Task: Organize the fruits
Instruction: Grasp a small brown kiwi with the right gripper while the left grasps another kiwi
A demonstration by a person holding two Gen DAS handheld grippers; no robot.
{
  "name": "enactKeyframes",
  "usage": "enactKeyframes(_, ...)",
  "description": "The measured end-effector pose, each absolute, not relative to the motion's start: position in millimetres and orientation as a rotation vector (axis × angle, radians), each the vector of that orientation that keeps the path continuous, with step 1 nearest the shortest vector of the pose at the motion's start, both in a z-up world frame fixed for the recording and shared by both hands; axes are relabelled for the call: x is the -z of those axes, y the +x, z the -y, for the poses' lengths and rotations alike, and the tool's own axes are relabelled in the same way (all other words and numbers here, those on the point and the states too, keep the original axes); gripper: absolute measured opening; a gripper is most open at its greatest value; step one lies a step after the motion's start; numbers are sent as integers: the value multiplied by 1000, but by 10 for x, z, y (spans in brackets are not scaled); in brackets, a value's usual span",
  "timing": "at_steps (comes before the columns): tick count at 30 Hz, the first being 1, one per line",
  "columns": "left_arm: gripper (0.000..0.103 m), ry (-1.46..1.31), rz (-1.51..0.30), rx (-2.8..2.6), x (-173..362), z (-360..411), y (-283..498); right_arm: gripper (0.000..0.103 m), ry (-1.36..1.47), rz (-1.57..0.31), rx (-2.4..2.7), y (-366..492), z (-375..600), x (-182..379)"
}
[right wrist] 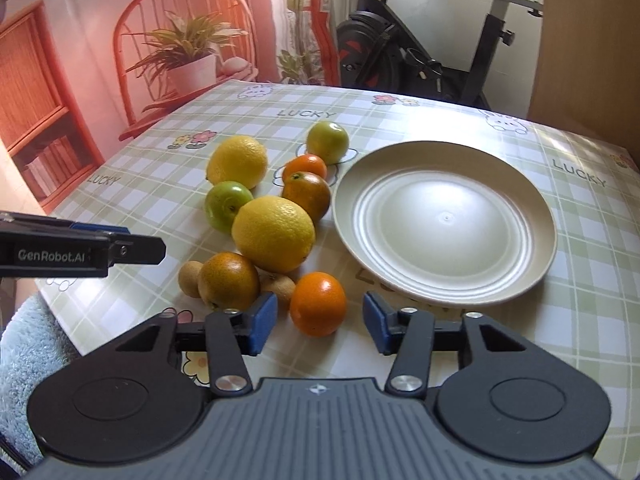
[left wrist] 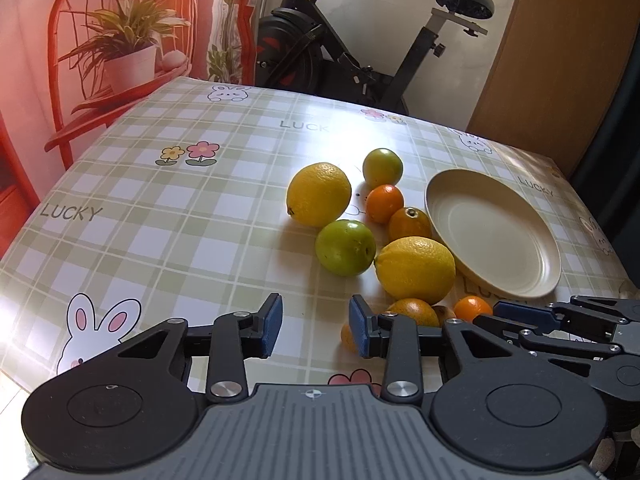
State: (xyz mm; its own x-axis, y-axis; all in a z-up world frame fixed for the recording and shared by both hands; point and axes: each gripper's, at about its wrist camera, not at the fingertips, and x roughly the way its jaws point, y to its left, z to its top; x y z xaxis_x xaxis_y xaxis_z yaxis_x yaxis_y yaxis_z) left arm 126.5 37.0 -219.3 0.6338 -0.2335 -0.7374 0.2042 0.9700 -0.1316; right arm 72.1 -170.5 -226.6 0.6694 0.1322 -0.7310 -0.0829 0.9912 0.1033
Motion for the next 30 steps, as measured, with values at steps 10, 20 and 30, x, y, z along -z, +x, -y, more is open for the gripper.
enactKeyframes(10,35,-54,-853,282,2270,-362,1266,7,-32,-789,-211,842,1477,2257)
enactKeyframes(20,34,-82,-869,291,2319,-402,1273,14,-14,-842,-208,972,1464,2378)
enactKeyframes(30,35,-86,-896,331,2388,-393,1277,31,2,-863,-213,978,1472,2414)
